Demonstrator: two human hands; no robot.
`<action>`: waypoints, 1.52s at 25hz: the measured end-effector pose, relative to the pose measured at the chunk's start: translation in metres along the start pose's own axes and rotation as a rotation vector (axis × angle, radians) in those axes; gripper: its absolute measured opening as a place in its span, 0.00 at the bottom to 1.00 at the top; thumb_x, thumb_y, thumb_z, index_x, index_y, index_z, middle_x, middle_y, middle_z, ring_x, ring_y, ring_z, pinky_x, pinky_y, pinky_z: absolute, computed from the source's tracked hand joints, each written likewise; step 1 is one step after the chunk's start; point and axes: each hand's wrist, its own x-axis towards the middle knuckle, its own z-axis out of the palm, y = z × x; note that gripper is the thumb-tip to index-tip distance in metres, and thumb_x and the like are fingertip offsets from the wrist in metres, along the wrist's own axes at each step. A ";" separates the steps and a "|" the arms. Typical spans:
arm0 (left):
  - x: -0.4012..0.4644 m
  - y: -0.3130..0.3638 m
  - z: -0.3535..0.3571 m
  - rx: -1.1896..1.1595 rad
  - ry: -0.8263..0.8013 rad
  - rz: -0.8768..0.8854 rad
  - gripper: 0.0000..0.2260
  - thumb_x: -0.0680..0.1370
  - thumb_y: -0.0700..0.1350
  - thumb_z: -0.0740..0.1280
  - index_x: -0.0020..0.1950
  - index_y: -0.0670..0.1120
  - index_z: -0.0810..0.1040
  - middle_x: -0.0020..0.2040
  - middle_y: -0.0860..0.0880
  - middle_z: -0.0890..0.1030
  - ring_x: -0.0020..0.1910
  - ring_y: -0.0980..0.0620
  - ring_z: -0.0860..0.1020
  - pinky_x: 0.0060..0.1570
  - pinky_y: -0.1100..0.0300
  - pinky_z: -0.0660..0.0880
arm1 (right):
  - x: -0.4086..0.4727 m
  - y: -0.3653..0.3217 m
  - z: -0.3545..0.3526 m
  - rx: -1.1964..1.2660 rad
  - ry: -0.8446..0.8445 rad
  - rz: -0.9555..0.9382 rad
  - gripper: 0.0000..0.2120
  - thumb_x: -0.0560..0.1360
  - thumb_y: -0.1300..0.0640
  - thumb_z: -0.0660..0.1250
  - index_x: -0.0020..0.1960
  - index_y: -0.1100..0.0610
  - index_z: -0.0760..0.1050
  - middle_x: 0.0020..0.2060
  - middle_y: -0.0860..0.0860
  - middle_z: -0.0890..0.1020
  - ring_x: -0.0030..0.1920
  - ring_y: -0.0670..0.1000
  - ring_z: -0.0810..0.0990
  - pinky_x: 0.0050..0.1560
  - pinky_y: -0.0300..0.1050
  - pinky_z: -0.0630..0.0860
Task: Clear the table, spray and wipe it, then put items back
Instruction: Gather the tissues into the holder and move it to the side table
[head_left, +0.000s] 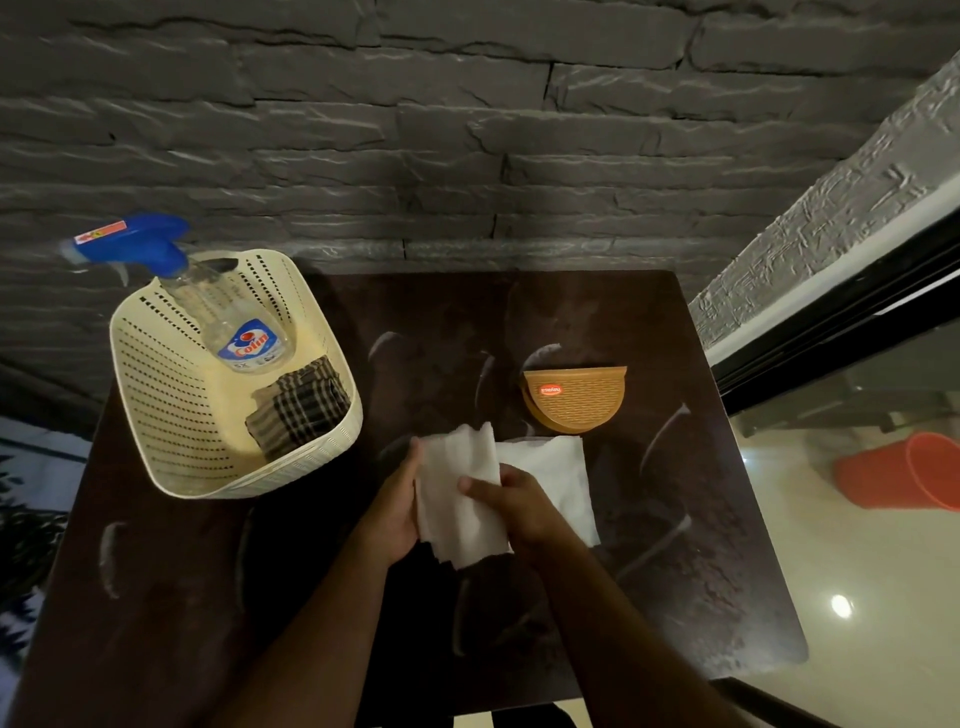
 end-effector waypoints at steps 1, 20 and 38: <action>0.001 -0.001 0.001 0.013 0.047 0.008 0.25 0.78 0.65 0.58 0.64 0.49 0.77 0.58 0.43 0.82 0.58 0.42 0.80 0.53 0.45 0.78 | -0.006 -0.004 -0.005 0.016 -0.005 -0.032 0.18 0.71 0.53 0.74 0.58 0.57 0.78 0.53 0.56 0.83 0.54 0.59 0.82 0.55 0.57 0.80; 0.003 -0.003 0.056 0.567 0.439 0.326 0.20 0.73 0.40 0.73 0.63 0.46 0.73 0.63 0.45 0.75 0.61 0.46 0.74 0.55 0.56 0.72 | -0.009 0.037 -0.100 -0.009 0.531 0.091 0.16 0.75 0.62 0.68 0.62 0.60 0.73 0.49 0.54 0.80 0.44 0.52 0.79 0.44 0.50 0.77; -0.019 -0.027 0.031 0.519 0.443 0.184 0.26 0.71 0.41 0.75 0.64 0.46 0.67 0.63 0.43 0.76 0.58 0.44 0.76 0.57 0.47 0.76 | -0.001 0.041 -0.042 -1.222 0.527 -0.293 0.15 0.76 0.54 0.61 0.62 0.52 0.73 0.52 0.51 0.80 0.52 0.54 0.79 0.46 0.49 0.78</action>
